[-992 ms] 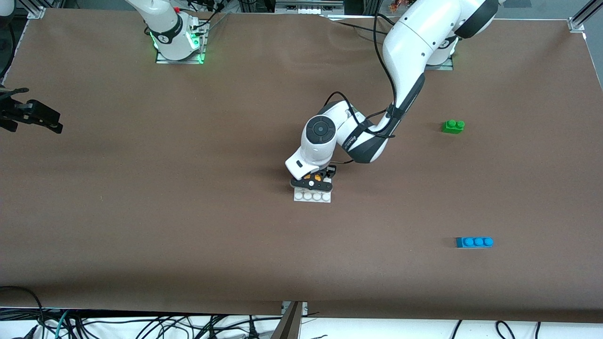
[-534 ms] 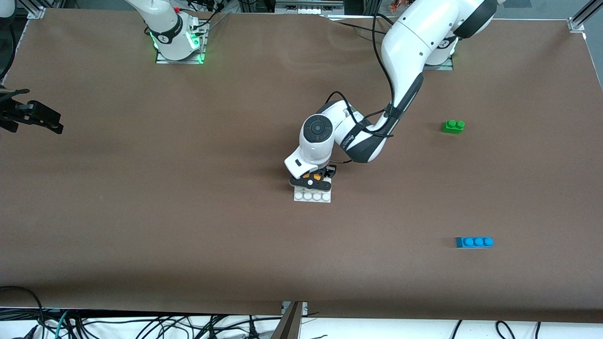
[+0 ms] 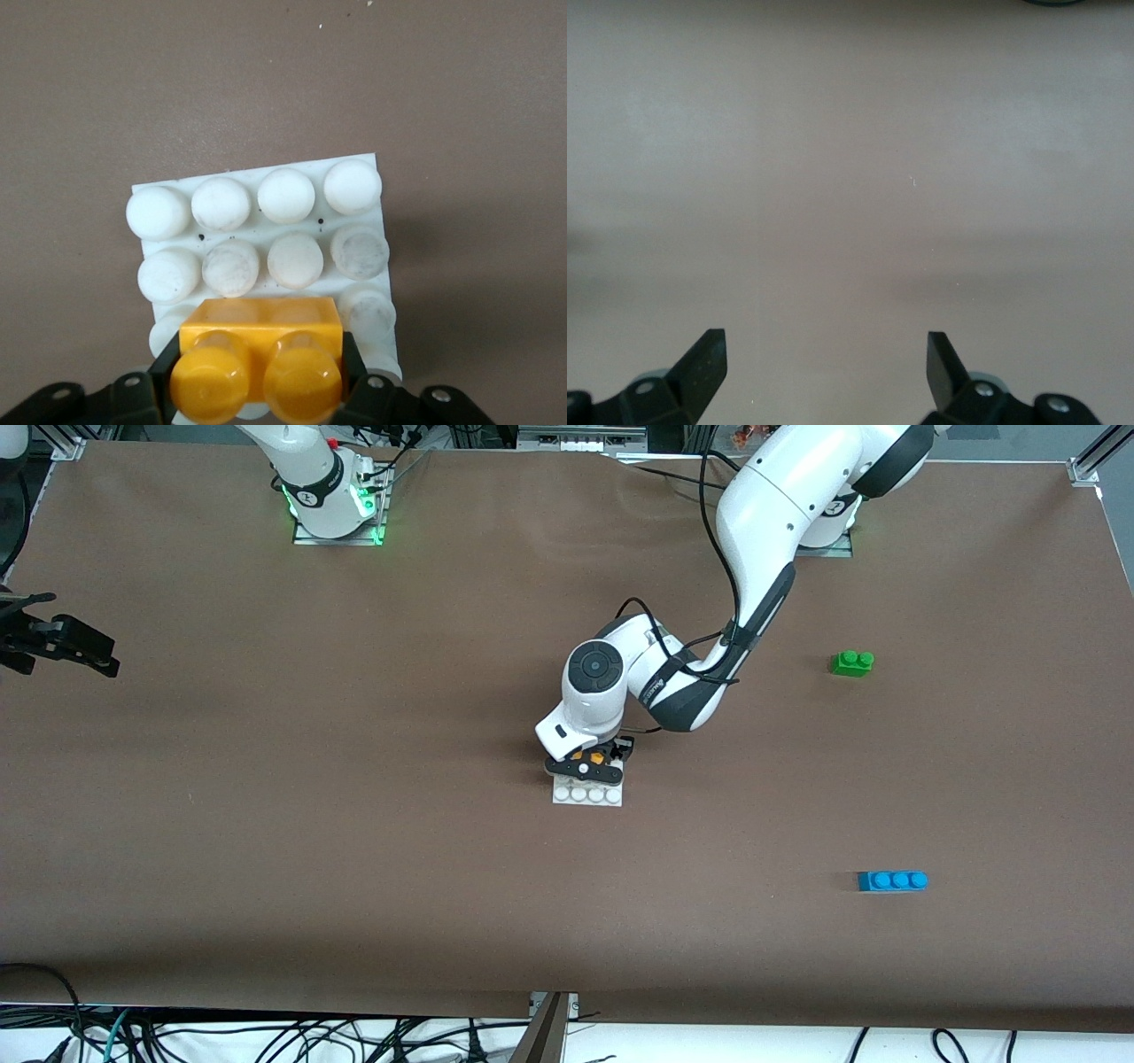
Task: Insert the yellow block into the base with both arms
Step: 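Lower and press the yellow brick onto the base plate studs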
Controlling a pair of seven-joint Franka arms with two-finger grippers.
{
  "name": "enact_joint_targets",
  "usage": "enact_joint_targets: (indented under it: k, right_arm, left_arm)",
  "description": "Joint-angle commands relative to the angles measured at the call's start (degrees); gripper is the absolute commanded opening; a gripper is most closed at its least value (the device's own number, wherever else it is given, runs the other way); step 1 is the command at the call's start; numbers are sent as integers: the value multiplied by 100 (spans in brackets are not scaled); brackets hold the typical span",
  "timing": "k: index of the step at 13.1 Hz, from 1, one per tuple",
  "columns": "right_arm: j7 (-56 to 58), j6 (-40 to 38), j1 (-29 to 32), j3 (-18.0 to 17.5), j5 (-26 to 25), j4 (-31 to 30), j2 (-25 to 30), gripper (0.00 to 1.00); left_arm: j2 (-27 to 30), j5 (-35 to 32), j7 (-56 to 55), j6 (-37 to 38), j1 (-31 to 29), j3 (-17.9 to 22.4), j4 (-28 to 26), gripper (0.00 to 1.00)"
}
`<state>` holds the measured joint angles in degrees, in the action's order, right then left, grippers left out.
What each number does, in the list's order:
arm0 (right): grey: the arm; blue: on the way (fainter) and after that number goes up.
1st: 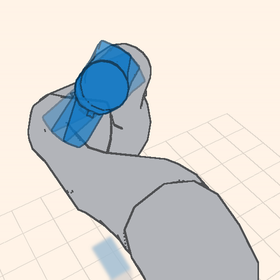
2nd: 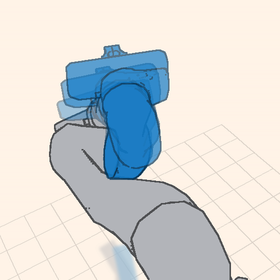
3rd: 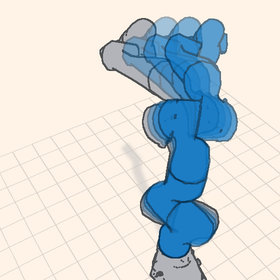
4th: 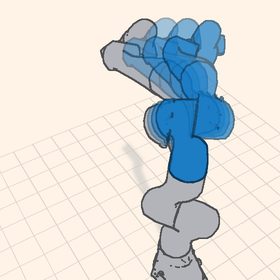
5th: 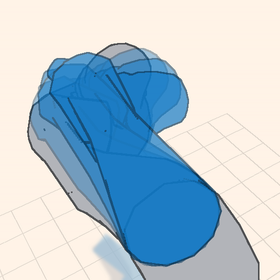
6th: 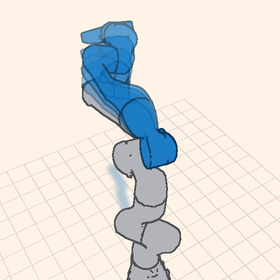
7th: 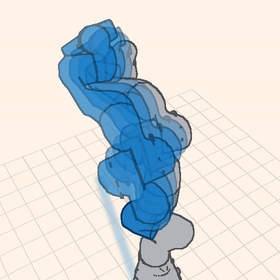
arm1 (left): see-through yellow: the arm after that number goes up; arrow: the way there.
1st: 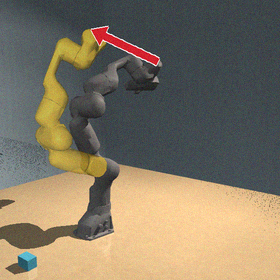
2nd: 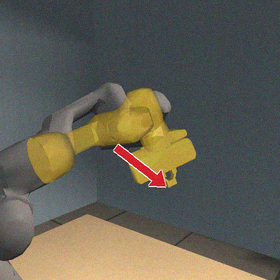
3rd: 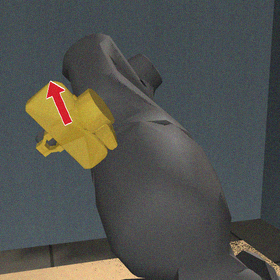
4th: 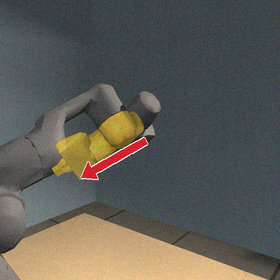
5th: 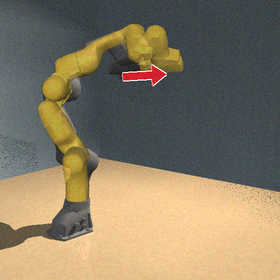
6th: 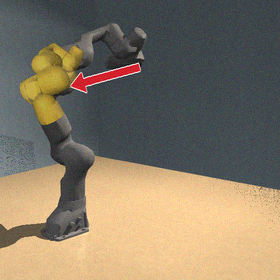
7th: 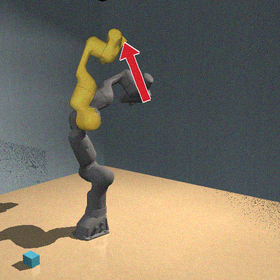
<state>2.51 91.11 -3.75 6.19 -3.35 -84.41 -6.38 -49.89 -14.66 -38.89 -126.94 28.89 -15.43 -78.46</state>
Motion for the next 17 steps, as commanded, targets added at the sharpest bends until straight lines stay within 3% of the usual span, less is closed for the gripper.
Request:
enact_joint_targets:
  k: [1,3,10,11,12,13,17]
  right_arm:
    - [83,30,67,-30,80,-23,32,100]
    - [83,30,67,-30,80,-23,32,100]
    - [83,39,76,-12,159,-23,32,100]
    - [83,30,76,-12,159,-23,32,100]
    - [83,39,76,-12,159,-23,32,100]
    - [83,30,76,-12,159,-23,32,100]
    - [83,30,76,-12,159,-23,32,100]
  left_arm:
    - [-29,-151,-5,91,116,57,6,22]
    - [-29,-151,-5,91,117,57,-3,29]
    - [-29,-151,-5,161,152,66,-82,29]
    - [-21,-151,4,161,152,58,-73,42]
    - [-3,-125,4,161,143,66,-47,93]
    - [32,-124,4,170,126,58,-47,100]
    - [207,-45,-14,519,65,31,40,100]
